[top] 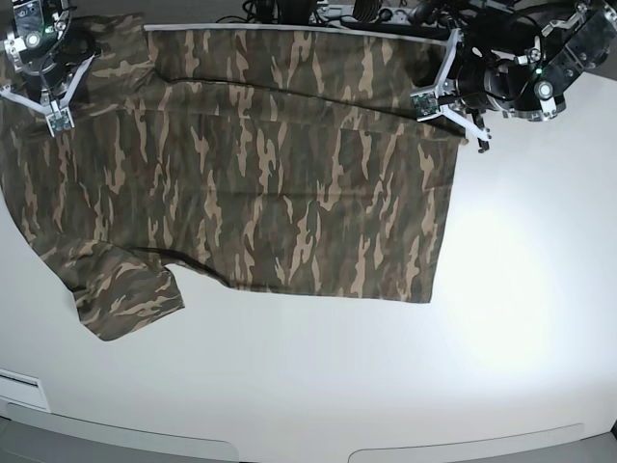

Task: Fold the T-shirt properly

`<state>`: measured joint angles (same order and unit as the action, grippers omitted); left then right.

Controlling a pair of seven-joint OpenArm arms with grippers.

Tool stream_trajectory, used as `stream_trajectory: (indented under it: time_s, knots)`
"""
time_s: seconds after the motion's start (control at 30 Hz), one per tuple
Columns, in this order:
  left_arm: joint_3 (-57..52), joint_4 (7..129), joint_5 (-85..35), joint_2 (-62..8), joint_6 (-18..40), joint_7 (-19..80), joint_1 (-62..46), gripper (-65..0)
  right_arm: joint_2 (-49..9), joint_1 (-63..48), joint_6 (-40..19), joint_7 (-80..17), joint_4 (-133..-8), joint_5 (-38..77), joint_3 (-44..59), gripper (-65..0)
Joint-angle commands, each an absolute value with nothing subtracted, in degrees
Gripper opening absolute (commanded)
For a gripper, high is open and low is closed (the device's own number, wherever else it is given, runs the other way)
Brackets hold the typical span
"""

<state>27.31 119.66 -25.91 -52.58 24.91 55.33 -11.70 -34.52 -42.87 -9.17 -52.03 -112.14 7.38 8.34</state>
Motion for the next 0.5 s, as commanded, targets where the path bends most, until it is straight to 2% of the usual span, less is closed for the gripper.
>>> stream_trajectory:
  time_s: [0.0, 0.2, 0.47]
  knots:
    - [27.31, 119.26, -22.31, -53.65, 24.34, 58.72, -11.7, -65.0, -34.35, -44.4, -11.22, -57.01, -112.14, 9.17, 7.55, -65.0]
    - [27.31, 119.66, -22.31, -53.65, 24.34, 58.74, -11.7, -65.0, -34.35, -43.92, -8.12, -55.99, -115.72, 2.5, 7.55, -65.0]
    - [27.31, 122.67, -22.31, -53.65, 24.34, 59.51, -11.73, -65.0, -34.35, -43.24, -5.96, -53.58, -117.64, 0.75, 7.55, -65.0]
